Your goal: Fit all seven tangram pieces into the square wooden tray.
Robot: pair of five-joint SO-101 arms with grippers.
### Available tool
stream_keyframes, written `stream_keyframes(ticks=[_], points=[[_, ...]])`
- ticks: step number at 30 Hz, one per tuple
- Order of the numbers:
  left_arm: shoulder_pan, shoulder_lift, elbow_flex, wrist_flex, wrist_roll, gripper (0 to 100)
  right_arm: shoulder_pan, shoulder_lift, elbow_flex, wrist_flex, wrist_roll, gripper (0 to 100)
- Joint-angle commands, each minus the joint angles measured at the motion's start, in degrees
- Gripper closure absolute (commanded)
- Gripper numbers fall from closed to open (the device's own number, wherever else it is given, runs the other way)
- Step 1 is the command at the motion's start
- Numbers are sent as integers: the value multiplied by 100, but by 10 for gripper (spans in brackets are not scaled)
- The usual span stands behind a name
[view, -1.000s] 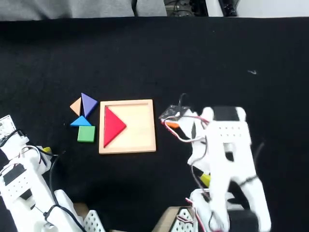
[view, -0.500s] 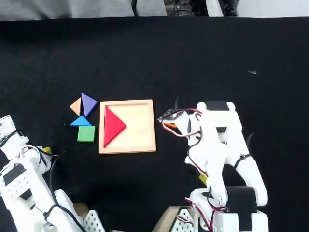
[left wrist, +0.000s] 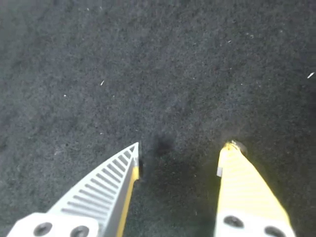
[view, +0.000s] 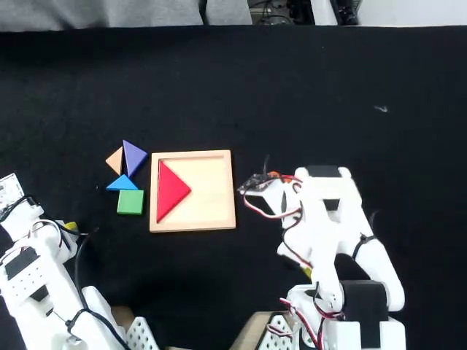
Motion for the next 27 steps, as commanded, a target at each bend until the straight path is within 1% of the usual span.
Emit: stream_keyframes(ticks=[1,4,8,14,18,20,23,27], points=[[75,-44,-31,-88,9,741,-70,13,31,-149,44,751],[75,-44,-31,-88,9,741,-70,13,48,-255,44,752],[75,-44,-31,-88,9,741,-70,259,277,-695,44,766],[75,-44,-31,-88,9,741,-97,919,251,-967,229,881],[75,-44,-31,-88,9,741,-70,936,163,-958,246,992],[75,-44,-31,-88,9,741,-70,936,163,-967,255,978],[75,-44,-31,-88,9,741,-70,936,75,-967,255,988],[75,-44,-31,-88,9,741,-79,936,-435,-738,246,988]])
